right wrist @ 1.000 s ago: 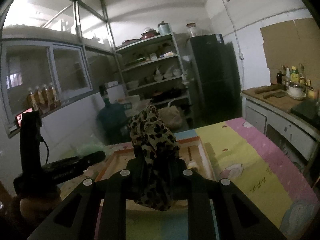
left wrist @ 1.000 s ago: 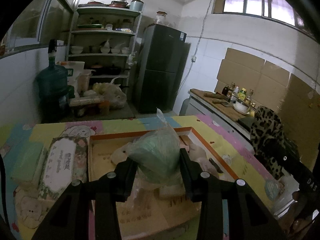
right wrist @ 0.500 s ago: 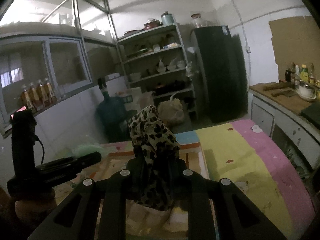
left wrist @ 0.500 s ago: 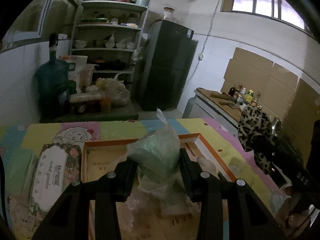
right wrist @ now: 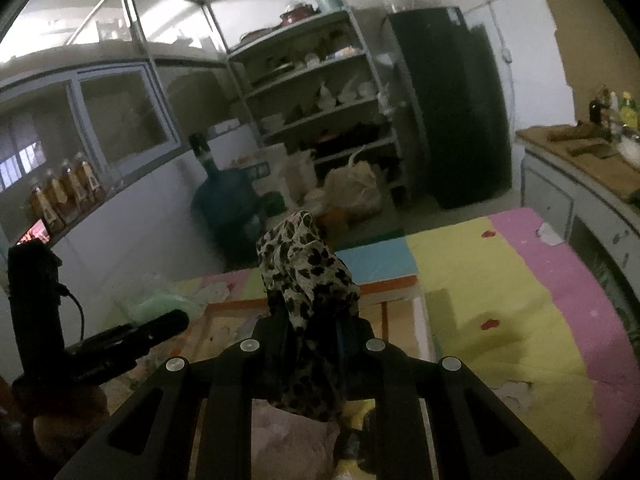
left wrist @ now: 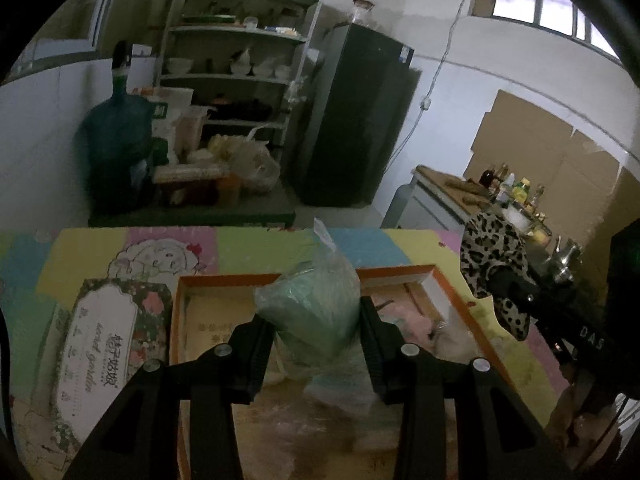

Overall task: Organize soft objects
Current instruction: 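Lower green bag into box and open left tool while right tool releases leopard cloth, then withdraw both tools from the box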

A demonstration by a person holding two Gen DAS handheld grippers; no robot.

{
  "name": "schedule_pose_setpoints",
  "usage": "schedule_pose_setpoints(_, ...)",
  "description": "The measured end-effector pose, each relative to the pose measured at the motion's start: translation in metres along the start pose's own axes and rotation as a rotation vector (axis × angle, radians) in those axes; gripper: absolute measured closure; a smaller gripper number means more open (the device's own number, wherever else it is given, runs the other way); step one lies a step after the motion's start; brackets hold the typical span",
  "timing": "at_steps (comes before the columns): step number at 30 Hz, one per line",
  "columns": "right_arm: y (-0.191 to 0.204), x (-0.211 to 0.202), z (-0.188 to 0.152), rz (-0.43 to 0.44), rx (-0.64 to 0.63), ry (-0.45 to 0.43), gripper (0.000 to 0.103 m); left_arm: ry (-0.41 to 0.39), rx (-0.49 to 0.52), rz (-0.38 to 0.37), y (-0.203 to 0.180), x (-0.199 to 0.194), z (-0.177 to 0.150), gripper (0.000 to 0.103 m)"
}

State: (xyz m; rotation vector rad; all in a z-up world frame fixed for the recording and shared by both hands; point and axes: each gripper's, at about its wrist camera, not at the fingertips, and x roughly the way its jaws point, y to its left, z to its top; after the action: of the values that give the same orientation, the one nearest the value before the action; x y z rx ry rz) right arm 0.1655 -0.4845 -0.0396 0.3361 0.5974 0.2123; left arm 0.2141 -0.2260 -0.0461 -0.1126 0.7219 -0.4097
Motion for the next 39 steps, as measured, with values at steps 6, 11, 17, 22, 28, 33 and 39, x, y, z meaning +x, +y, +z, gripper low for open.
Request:
schedule_pose_setpoints(6, -0.004, 0.025, 0.0, -0.001, -0.002, 0.061, 0.084, 0.068, 0.005, 0.025, 0.004, 0.023, -0.009, 0.061)
schedule_pose_setpoints(11, -0.008, 0.046, -0.005, -0.016, 0.0, 0.127, 0.084, 0.107, 0.025, 0.029, 0.0, 0.037, -0.02, 0.061)
schedule_pose_setpoints(17, -0.013, 0.064, -0.013, -0.041, 0.009, 0.195, 0.081, 0.135, 0.049, 0.03, -0.004, 0.039, -0.022, 0.061)
schedule_pose_setpoints(22, -0.015, 0.066, -0.017, -0.042, 0.025, 0.199, 0.069, 0.136, 0.056, 0.042, -0.004, 0.035, -0.025, 0.059)
schedule_pose_setpoints(28, -0.013, 0.061, -0.02, -0.069, 0.019, 0.19, 0.042, 0.107, 0.046, 0.015, -0.003, 0.022, -0.031, 0.048)
schedule_pose_setpoints(33, -0.002, 0.047, -0.022, -0.114, -0.021, 0.148, 0.042, 0.071, 0.057, 0.011, -0.006, 0.005, -0.035, 0.046)
schedule_pose_setpoints(39, 0.008, 0.028, -0.025, -0.138, -0.038, 0.093, 0.041, 0.05, 0.073, 0.012, -0.012, -0.015, -0.042, 0.046)
